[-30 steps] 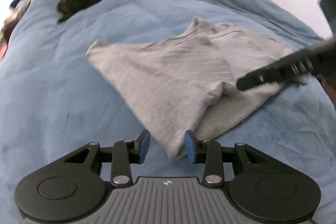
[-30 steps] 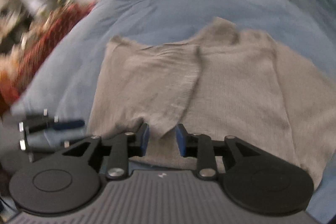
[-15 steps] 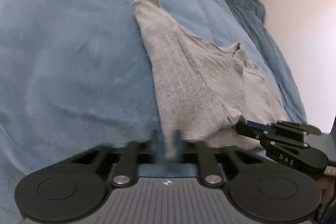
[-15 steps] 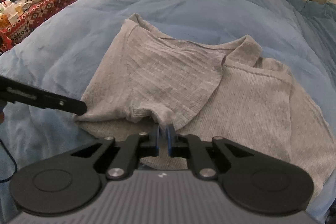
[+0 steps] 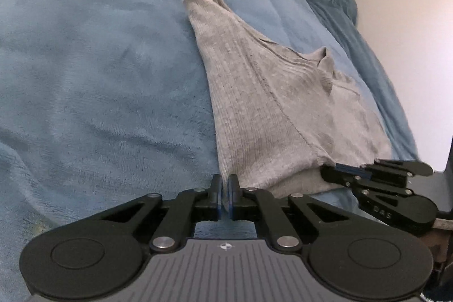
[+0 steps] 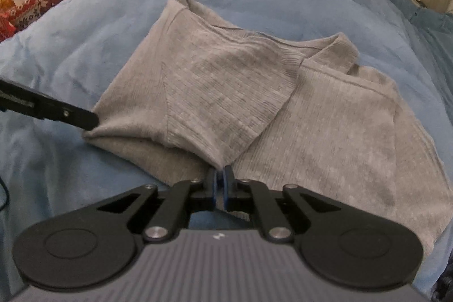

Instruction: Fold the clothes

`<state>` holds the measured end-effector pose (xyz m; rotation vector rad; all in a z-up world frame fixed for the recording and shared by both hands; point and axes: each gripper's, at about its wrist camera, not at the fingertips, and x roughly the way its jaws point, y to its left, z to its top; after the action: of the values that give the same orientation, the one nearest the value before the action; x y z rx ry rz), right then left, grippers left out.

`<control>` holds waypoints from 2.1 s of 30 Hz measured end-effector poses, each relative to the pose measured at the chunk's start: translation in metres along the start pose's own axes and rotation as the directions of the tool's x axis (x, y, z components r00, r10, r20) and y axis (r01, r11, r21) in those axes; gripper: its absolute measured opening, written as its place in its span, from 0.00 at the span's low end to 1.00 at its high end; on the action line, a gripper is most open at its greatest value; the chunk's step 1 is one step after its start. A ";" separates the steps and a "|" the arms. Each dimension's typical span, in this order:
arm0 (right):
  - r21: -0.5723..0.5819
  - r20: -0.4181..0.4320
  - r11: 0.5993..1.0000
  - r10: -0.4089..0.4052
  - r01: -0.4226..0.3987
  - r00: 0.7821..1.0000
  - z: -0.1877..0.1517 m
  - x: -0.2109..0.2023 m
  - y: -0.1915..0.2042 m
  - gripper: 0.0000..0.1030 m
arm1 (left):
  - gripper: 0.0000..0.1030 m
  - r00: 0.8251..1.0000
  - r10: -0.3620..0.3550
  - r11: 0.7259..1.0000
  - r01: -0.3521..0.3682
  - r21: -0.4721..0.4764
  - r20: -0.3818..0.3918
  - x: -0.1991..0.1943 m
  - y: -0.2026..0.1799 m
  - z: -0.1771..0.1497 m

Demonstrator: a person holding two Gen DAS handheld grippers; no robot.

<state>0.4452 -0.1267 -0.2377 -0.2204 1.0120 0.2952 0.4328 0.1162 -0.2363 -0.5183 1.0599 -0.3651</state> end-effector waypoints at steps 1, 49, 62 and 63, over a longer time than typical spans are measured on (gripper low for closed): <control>0.015 0.008 1.000 0.011 -0.011 1.000 0.000 -0.005 -0.002 0.05 | 0.09 1.000 0.001 1.000 -0.001 -0.007 -0.003 -0.002 0.003 0.001; 0.232 0.184 0.955 0.146 -0.187 0.972 0.052 0.031 -0.034 0.09 | 0.05 0.973 0.099 0.989 -0.119 0.085 0.210 0.041 -0.003 0.122; 0.311 0.175 0.947 0.021 -0.076 0.984 0.074 0.079 -0.081 0.05 | 0.05 0.965 0.172 0.965 -0.206 0.164 0.198 0.076 0.005 0.146; 0.310 0.176 0.948 0.020 -0.074 0.984 0.073 0.078 -0.081 0.05 | 0.05 0.964 0.172 0.965 -0.206 0.159 0.205 0.074 0.005 0.147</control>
<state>0.5700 -0.1682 -0.2631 0.1187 0.8804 0.1879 0.5978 0.1147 -0.2358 -0.2804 0.8737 -0.2334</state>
